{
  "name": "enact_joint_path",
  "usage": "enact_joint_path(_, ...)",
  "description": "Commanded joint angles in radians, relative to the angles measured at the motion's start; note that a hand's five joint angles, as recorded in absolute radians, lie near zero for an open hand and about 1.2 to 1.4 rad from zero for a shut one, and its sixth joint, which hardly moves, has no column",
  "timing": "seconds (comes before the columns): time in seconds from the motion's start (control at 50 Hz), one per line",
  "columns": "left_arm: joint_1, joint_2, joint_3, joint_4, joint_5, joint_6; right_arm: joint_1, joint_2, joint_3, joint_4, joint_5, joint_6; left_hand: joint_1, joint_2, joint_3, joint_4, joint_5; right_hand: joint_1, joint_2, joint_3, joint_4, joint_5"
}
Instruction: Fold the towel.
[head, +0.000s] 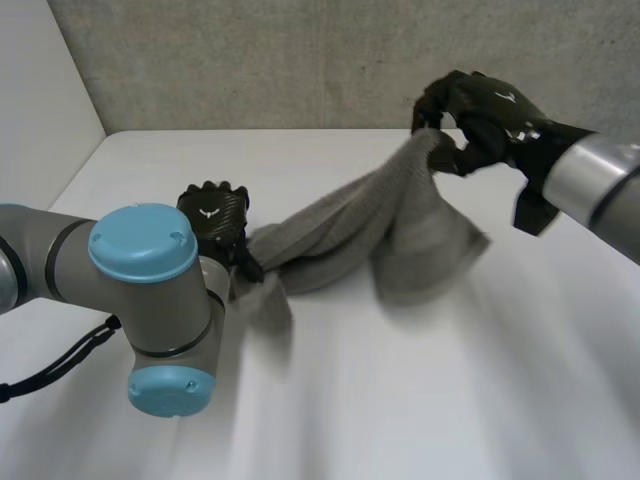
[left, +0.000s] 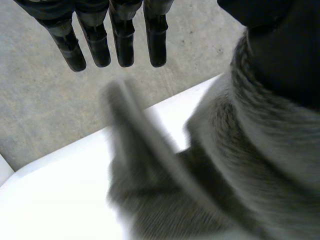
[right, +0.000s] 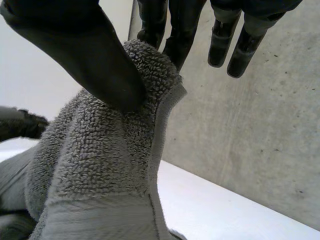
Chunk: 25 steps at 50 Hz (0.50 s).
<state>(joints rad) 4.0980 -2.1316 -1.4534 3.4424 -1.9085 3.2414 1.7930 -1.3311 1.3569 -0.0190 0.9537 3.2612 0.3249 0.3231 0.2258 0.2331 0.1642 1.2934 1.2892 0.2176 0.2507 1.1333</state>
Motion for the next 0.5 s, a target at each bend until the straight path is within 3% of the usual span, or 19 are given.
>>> enact_joint_path(0.02,-0.018,0.010,-0.025,-0.014,0.055,0.001,-0.035,-0.100,0.207,0.043,-0.050,-0.255,0.021,0.023,-0.051,-0.059,0.007,0.103,0.107,-0.043,-0.076,0.088)
enact_joint_path(0.08,-0.022,0.018,-0.025,-0.026,0.068,0.003,-0.030,-0.102,0.278,0.065,-0.049,-0.441,0.021,0.023,-0.051,-0.059,0.007,0.103,0.107,-0.043,-0.076,0.088)
enact_joint_path(0.1,-0.027,0.028,-0.028,-0.041,0.075,0.004,-0.030,-0.102,0.278,0.065,-0.049,-0.442,0.021,0.023,-0.051,-0.059,0.007,0.103,0.107,-0.043,-0.076,0.088)
enact_joint_path(0.14,-0.025,0.041,-0.028,-0.063,0.077,0.008,-0.027,-0.094,0.339,0.085,-0.035,-0.657,0.021,0.023,-0.051,-0.059,0.007,-0.021,-0.017,-0.043,-0.076,-0.036)
enact_joint_path(0.16,-0.024,0.047,-0.028,-0.083,0.078,0.011,-0.027,-0.094,0.340,0.085,-0.035,-0.658,0.021,0.023,-0.051,-0.059,0.007,-0.022,-0.018,-0.043,-0.076,-0.037)
enact_joint_path(0.18,-0.024,0.050,-0.030,-0.106,0.085,0.014,-0.027,-0.088,0.364,0.099,-0.015,-0.760,0.021,0.023,-0.051,-0.059,0.007,-0.208,-0.204,-0.043,-0.076,-0.223)
enact_joint_path(0.2,-0.024,0.050,-0.030,-0.106,0.085,0.014,-0.027,-0.083,0.393,0.119,0.015,-0.855,0.021,0.023,-0.051,-0.059,0.007,-0.582,-0.578,-0.043,-0.076,-0.597)
enact_joint_path(0.22,-0.024,0.053,-0.033,-0.132,0.098,0.021,-0.027,-0.083,0.393,0.119,0.016,-0.856,0.021,0.023,-0.051,-0.059,0.007,-0.586,-0.582,-0.043,-0.076,-0.600)
enact_joint_path(0.26,-0.022,0.056,-0.036,-0.161,0.118,0.032,-0.027,-0.080,0.430,0.154,0.075,-0.952,0.024,0.025,-0.051,-0.059,0.010,-1.119,-1.115,-0.043,-0.076,-1.133)
enact_joint_path(0.32,-0.018,0.064,-0.067,-0.212,0.171,0.046,-0.027,-0.079,0.435,0.169,0.106,-0.949,0.150,0.152,-0.051,-0.059,0.136,-1.119,-1.115,-0.043,-0.076,-1.133)
enact_joint_path(0.36,-0.016,0.073,-0.102,-0.230,0.222,0.049,-0.027,-0.079,0.436,0.185,0.134,-0.916,0.384,0.385,-0.051,-0.059,0.370,-1.119,-1.115,-0.043,-0.076,-1.133)
enact_joint_path(0.4,-0.016,0.075,-0.114,-0.230,0.239,0.049,-0.033,-0.080,0.436,0.185,0.135,-0.878,0.420,0.421,-0.051,-0.059,0.406,-1.119,-1.115,-0.043,-0.076,-1.133)
enact_joint_path(0.48,-0.016,0.081,-0.145,-0.232,0.247,0.049,-0.043,-0.112,0.432,0.185,0.137,-0.696,0.353,0.354,-0.051,-0.059,0.339,-1.119,-1.115,-0.043,-0.076,-1.133)
enact_joint_path(0.5,-0.016,0.087,-0.159,-0.232,0.247,0.049,-0.043,-0.112,0.432,0.185,0.137,-0.695,0.196,0.197,-0.051,-0.059,0.182,-1.119,-1.115,-0.043,-0.076,-1.133)
